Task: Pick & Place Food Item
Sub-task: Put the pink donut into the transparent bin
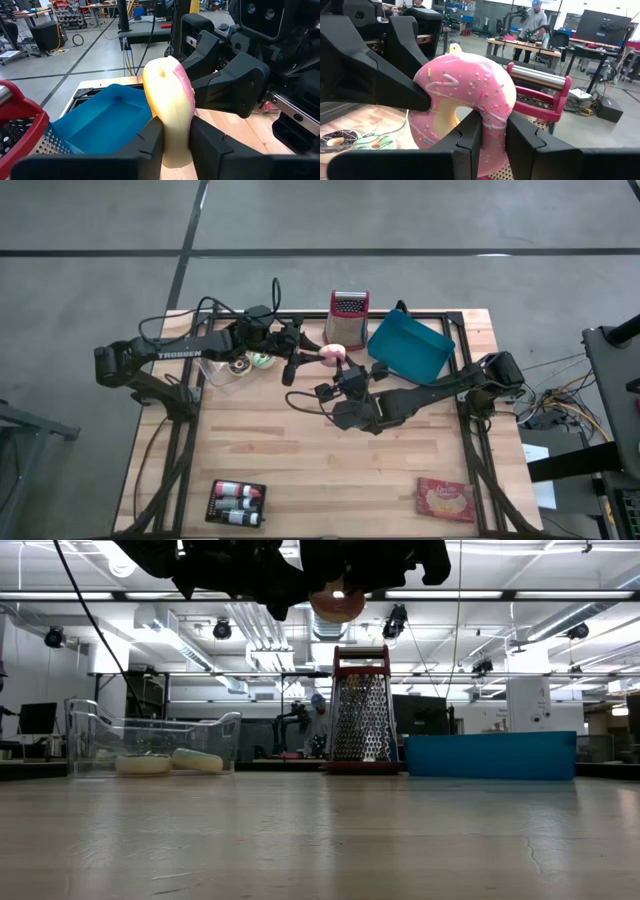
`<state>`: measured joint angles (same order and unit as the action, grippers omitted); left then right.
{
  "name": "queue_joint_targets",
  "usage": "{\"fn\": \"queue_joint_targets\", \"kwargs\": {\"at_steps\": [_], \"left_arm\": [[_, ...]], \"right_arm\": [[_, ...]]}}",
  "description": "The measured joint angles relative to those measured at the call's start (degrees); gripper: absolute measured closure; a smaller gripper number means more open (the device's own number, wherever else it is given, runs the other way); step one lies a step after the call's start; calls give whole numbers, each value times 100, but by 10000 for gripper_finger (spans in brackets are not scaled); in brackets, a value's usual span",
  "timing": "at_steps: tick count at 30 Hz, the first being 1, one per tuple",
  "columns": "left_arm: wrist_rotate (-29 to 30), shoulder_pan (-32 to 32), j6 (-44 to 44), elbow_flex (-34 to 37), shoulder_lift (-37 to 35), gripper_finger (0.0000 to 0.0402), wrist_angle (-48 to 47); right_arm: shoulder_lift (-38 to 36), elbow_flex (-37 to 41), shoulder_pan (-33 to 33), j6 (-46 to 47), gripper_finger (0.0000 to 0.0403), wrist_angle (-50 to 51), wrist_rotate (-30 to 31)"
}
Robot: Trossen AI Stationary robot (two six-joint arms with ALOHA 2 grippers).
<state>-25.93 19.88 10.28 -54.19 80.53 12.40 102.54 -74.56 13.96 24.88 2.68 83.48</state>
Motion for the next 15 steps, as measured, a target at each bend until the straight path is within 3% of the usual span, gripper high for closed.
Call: {"fn": "queue_joint_targets", "kwargs": {"at_steps": [10, 15], "left_arm": [[2, 2, 0, 0, 0, 320, 0], [2, 2, 2, 0, 0, 320, -2]], "right_arm": [[0, 0, 0, -185, 334, -7, 0], [0, 0, 2, -236, 315, -14, -4]]}}
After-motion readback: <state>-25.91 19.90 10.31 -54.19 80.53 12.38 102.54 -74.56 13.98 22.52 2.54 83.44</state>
